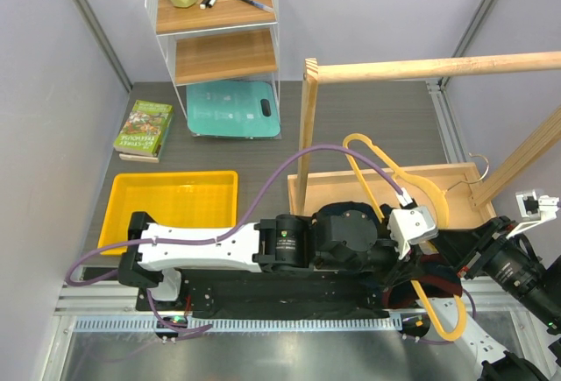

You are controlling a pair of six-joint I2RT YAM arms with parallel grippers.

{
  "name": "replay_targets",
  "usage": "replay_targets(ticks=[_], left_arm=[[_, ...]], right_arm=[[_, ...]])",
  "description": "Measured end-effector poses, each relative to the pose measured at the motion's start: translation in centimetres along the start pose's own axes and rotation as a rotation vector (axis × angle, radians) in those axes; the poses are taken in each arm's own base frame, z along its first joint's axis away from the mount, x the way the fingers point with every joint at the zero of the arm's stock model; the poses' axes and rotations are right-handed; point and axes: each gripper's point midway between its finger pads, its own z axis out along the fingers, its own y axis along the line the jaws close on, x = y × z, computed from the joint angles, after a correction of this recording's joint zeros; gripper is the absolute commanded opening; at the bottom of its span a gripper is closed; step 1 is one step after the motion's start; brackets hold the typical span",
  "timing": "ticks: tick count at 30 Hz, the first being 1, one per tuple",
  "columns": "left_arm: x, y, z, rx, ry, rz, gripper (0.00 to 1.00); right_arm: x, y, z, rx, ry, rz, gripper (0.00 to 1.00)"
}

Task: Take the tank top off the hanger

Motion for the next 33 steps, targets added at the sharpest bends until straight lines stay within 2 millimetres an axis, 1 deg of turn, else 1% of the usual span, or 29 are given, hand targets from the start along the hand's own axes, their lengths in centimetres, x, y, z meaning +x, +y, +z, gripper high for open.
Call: replay_targets(ticks=[2, 6, 7, 8, 9, 11, 13, 15, 17, 19, 22, 25, 27, 30, 33], left_arm=[[0.1, -0.5, 0.0, 0.018, 0.005, -0.018, 0.0], [0.2, -1.6, -0.2, 0.058, 0.015, -0.069, 0.0], [-0.1, -2.5, -0.7, 0.098, 0.008, -0.123, 0.0], [-0.1, -2.5, -0.7, 0.101, 0.006, -0.127, 0.0], [-0.5, -3.4, -1.3, 0.142, -0.005, -0.164, 0.0], [-0.8, -4.4, -2.0, 0.191, -0.014, -0.198, 0.0], [-1.5, -5.9, -2.8, 0.249, -0.032, -0.23, 0.0], [-1.7, -7.4, -3.4, 0.293, -0.041, -0.243, 0.0], [-1.5, -8.5, -3.6, 0.321, -0.036, -0.255, 0.0], [-0.6, -9.1, -3.6, 0.331, -0.018, -0.269, 0.0], [1.5, -8.8, -3.2, 0.317, 0.025, -0.289, 0.0], [4.2, -7.8, -3.0, 0.276, 0.079, -0.31, 0.0], [6.2, -6.8, -3.4, 0.232, 0.113, -0.322, 0.0], [7.6, -5.0, -4.3, 0.146, 0.131, -0.331, 0.0], [7.6, -2.6, -6.6, 0.03, 0.109, -0.336, 0.0]], right_arm=[[0.0, 0.0, 0.0, 0.001, 0.0, 0.002, 0.01], [0.0, -0.1, 0.1, 0.007, 0.001, 0.004, 0.01], [0.1, -0.4, 0.3, 0.018, 0.005, 0.008, 0.01], [0.1, -0.4, 0.3, 0.018, 0.005, 0.008, 0.01], [0.1, -0.5, 0.4, 0.027, 0.002, 0.01, 0.01], [-0.2, -0.8, 0.7, 0.042, -0.011, 0.018, 0.01], [-0.7, -1.0, 1.1, 0.056, -0.041, 0.035, 0.01], [-1.3, -1.2, 1.6, 0.062, -0.075, 0.052, 0.01], [-1.9, -1.3, 2.1, 0.066, -0.107, 0.076, 0.01], [-2.4, -1.4, 2.8, 0.069, -0.133, 0.101, 0.01], [-3.2, -1.6, 3.6, 0.084, -0.169, 0.124, 0.01], [-4.0, -2.0, 3.9, 0.106, -0.207, 0.134, 0.01], [-4.8, -2.2, 3.9, 0.117, -0.241, 0.138, 0.01], [-5.5, -2.0, 4.0, 0.112, -0.267, 0.13, 0.01], [-5.8, -1.2, 4.2, 0.082, -0.245, 0.092, 0.01]])
